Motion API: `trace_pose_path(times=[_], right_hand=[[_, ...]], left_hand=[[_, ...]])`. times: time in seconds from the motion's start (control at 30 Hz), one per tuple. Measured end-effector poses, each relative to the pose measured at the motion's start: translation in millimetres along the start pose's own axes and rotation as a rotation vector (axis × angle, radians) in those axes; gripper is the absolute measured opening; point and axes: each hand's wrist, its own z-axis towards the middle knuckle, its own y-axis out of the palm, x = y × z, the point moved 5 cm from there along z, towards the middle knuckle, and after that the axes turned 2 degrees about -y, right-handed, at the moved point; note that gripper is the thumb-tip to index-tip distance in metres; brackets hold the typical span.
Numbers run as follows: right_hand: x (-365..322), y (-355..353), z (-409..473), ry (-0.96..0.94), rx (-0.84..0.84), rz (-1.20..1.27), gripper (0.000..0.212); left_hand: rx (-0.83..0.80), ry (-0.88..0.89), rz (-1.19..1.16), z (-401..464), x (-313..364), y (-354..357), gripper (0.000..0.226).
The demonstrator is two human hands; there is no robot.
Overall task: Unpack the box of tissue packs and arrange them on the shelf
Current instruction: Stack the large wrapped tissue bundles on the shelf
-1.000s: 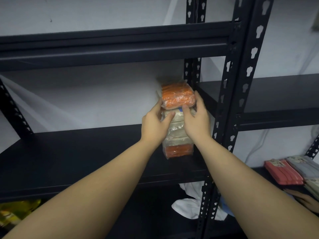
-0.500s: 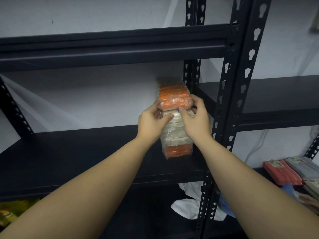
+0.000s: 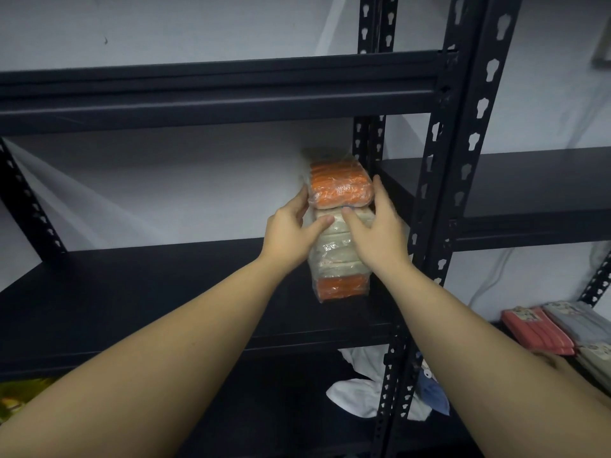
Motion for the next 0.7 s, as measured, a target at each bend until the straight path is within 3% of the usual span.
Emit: trace_pose_path(times=[0.2, 0.43, 0.7], right_hand=[[-9.1, 3.6, -39.0, -0.226, 0.001, -0.250, 0.076], [1.6, 40.8, -95.7, -0.378, -0.019, -0.232, 0.051], [-7.5, 104.1, -149.1, -0.282, -0.211, -0.244, 0.047]], left_hand=[[-0.033, -0.054, 0.164, -31.2, -25.8, -21.4, 0.081], [-0.084, -0.116, 0.361, -82.8, -75.7, -62.4, 0.045], [-0.165, -0.134, 0.527, -128.6, -128.9, -113.1, 0.044]])
